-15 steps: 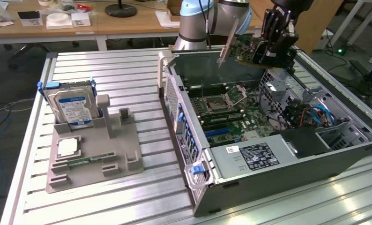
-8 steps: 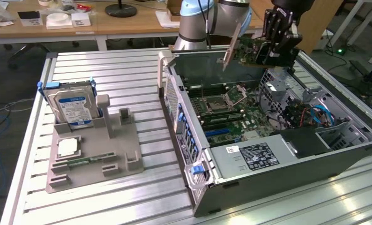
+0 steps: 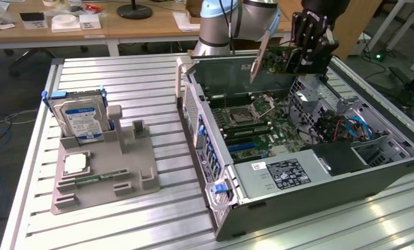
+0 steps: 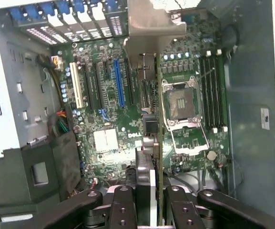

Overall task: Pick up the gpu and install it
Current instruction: 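Insert the gpu into the slot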

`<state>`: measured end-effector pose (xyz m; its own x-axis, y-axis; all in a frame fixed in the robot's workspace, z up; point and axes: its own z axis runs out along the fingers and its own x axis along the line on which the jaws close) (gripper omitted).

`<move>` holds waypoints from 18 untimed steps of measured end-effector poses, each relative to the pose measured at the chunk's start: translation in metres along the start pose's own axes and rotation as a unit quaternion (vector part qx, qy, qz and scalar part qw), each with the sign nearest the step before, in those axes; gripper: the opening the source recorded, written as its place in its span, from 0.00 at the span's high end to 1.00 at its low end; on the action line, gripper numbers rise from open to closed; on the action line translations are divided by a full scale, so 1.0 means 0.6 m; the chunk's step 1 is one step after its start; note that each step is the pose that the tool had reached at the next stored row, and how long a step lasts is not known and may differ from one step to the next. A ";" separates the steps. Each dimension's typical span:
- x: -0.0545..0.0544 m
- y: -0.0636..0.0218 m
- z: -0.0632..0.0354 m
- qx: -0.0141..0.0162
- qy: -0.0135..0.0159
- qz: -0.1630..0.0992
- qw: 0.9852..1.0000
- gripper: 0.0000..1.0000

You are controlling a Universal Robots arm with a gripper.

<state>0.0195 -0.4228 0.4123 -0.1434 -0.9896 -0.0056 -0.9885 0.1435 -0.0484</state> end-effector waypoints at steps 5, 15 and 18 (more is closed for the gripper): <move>0.005 0.003 0.010 0.000 0.000 -0.006 1.000 0.72; 0.022 0.010 0.024 0.016 -0.003 -0.009 1.000 0.72; 0.027 0.010 0.032 0.016 -0.004 -0.016 1.000 0.72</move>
<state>0.0120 -0.4377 0.3929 -0.1119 -0.9937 -0.0109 -0.9904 0.1124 -0.0799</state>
